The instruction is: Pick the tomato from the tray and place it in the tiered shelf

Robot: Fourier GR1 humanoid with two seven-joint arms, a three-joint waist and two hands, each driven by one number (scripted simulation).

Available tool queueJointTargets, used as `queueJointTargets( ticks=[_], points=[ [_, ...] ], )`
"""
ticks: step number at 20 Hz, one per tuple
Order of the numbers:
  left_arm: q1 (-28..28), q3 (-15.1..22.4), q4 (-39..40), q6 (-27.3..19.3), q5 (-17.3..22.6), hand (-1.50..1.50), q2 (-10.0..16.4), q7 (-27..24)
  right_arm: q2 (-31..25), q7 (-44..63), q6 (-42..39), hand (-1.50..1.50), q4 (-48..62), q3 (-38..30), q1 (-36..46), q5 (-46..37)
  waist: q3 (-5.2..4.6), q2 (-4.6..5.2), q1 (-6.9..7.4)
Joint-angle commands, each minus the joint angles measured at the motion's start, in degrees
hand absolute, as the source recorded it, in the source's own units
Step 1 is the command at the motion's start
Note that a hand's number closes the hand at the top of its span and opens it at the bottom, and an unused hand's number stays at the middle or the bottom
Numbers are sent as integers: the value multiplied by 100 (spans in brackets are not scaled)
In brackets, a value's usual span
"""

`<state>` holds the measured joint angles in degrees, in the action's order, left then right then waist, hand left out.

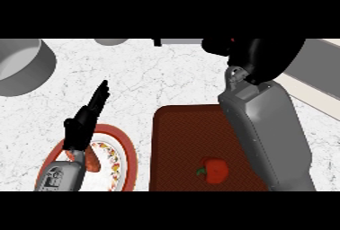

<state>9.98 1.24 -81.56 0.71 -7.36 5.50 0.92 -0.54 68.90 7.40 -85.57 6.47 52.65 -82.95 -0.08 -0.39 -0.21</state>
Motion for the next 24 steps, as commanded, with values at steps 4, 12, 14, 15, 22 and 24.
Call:
queueJointTargets(
  ticks=[4, 12, 14, 15, 22, 24],
  points=[
    [-104, -19, -242, 86, 58, 0, 66, 97, -440, 515, -1008, 150, 91, -874, 749, -616, 5, 14, 37],
    [46, 114, -108, 1, -56, 0, -112, 173, -631, 196, -1348, 150, 83, -1474, 1217, -968, 5, 24, 37],
    [-116, 70, -213, 90, 33, 0, -57, 99, -878, -20, -1297, 150, 242, -1754, 1191, -1006, 5, 29, 61],
    [292, 74, 143, -233, -168, 0, -248, 91, -855, 14, -1218, 150, 248, -1719, 1361, -1118, 4, 40, 24],
    [-404, 196, -603, -49, -167, 0, -87, 55, -1554, -648, -1565, 150, 371, -2194, 1614, -954, 7, 20, 77],
    [99, 194, -317, -233, -254, 0, -260, 358, -1565, -832, -1287, 150, 407, -2139, 1178, -969, 8, 33, 28]
  ],
)
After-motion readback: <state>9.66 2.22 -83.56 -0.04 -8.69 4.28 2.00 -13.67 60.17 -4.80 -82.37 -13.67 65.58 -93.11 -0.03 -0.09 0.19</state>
